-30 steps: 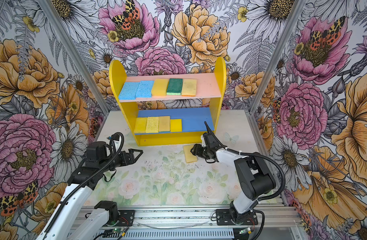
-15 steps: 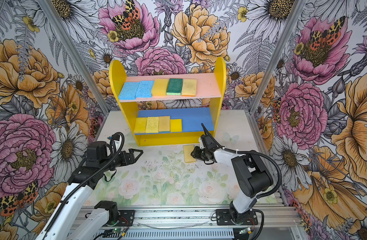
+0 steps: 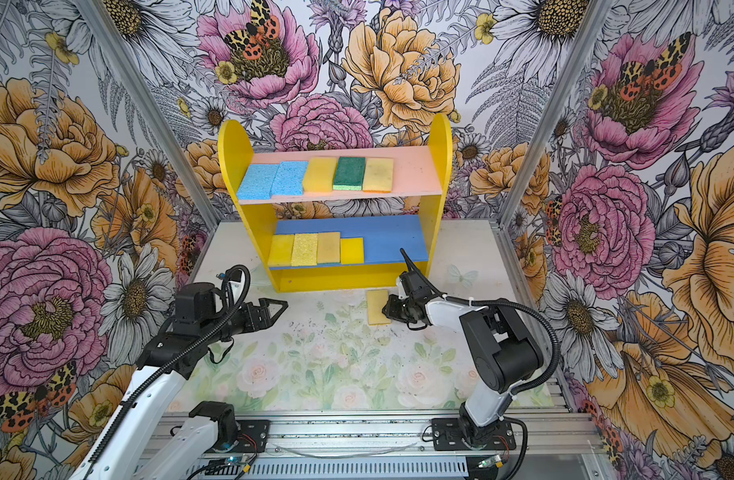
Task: Place and organize the cleaning sponges onto the shelf
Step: 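Close the right gripper on the pale yellow sponge's edge, then lift the pale yellow sponge upright with the right gripper toward the left gripper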
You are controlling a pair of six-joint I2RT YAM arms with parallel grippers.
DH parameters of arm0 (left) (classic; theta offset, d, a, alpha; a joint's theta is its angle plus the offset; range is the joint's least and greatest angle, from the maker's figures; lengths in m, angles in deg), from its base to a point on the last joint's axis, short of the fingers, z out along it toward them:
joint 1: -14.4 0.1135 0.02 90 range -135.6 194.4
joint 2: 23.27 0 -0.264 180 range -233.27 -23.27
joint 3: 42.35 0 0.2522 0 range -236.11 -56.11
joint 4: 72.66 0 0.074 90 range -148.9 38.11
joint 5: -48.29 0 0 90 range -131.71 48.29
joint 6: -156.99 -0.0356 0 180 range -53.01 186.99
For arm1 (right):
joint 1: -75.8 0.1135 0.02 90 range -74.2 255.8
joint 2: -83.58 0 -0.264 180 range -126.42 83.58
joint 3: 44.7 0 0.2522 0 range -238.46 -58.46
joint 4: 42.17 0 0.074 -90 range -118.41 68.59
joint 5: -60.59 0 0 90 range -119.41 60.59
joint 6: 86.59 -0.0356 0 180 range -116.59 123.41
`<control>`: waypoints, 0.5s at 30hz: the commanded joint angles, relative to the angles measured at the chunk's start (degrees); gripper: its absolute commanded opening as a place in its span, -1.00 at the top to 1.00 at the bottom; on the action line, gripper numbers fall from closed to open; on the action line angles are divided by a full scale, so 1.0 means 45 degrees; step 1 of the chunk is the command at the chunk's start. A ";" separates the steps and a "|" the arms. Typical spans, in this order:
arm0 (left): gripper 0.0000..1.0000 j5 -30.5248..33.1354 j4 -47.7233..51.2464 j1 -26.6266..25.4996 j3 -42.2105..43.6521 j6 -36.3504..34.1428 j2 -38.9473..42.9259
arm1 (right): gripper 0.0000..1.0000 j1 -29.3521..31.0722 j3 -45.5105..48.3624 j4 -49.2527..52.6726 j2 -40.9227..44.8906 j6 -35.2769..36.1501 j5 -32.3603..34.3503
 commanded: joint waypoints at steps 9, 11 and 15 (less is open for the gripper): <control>-0.98 -0.0465 -0.0396 -0.0187 0.0116 -0.0320 -0.0024 | 0.84 0.0353 -0.0371 0.0196 0.0722 -0.0142 -0.0095; -0.98 -0.0572 -0.0422 -0.0190 0.0125 -0.0319 -0.0003 | 0.87 0.0541 -0.0547 0.0211 0.0939 -0.0365 -0.0347; -0.98 -0.0721 -0.0480 -0.0180 0.0126 -0.0320 0.0019 | 0.90 0.1290 -0.0983 0.0211 0.1127 -0.0879 -0.0844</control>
